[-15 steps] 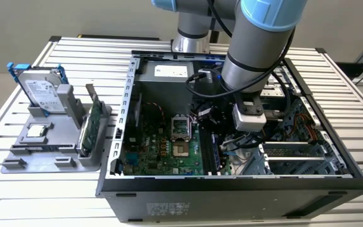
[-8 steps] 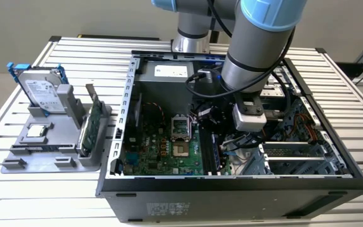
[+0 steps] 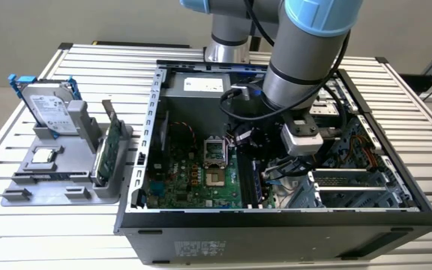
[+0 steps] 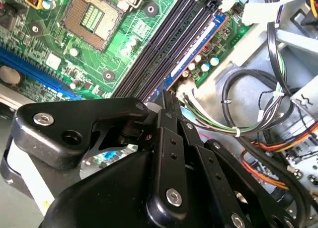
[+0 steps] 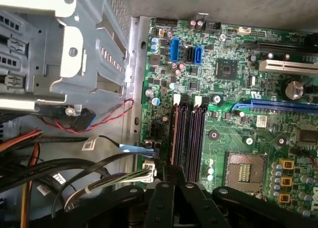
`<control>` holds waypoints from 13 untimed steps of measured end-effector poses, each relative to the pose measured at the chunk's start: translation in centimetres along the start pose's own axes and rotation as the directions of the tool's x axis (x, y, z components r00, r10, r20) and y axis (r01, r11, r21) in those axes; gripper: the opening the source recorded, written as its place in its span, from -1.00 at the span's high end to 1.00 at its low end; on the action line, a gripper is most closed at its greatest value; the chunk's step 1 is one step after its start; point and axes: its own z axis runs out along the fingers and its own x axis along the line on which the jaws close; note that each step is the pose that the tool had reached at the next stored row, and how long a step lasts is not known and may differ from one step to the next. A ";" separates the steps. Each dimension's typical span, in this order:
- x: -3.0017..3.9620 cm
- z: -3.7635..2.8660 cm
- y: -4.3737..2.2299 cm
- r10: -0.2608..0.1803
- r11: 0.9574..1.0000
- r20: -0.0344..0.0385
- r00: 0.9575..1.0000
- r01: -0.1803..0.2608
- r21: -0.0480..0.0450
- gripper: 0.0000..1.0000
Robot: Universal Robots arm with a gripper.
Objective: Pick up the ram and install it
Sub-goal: 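Press down the ram until it locks into place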
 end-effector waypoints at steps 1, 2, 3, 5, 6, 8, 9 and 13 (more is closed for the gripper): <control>0.00 0.00 0.00 -0.012 1.000 -0.001 1.000 0.012 0.000 1.00; -0.01 0.00 -0.02 -0.025 1.000 -0.001 1.000 0.025 -0.001 1.00; -0.01 0.00 -0.03 -0.037 0.999 -0.002 0.999 0.037 -0.001 1.00; -0.03 0.00 -0.05 -0.060 0.998 -0.003 0.998 0.060 -0.001 1.00; -0.04 0.00 -0.07 -0.071 0.997 -0.003 0.997 0.071 -0.002 1.00; -0.05 -0.01 -0.09 -0.095 0.995 -0.004 0.995 0.095 -0.002 1.00; -0.06 -0.01 -0.11 -0.107 0.994 -0.005 0.994 0.107 -0.003 1.00; -0.09 0.00 -0.15 -0.152 0.988 -0.007 0.988 0.152 -0.004 1.00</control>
